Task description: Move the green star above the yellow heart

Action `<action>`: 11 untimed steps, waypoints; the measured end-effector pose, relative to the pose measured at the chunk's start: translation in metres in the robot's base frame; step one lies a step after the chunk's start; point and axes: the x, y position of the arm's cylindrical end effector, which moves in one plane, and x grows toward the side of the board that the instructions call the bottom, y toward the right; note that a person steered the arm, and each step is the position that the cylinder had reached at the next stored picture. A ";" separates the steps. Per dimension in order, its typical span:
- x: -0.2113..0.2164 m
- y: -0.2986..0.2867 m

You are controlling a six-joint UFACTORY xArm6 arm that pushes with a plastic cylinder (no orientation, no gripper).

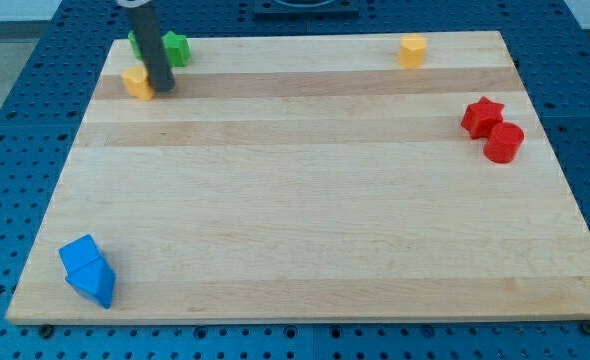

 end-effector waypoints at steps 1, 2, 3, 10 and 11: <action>-0.001 -0.010; -0.009 0.017; -0.022 0.055; -0.077 0.004; -0.060 0.004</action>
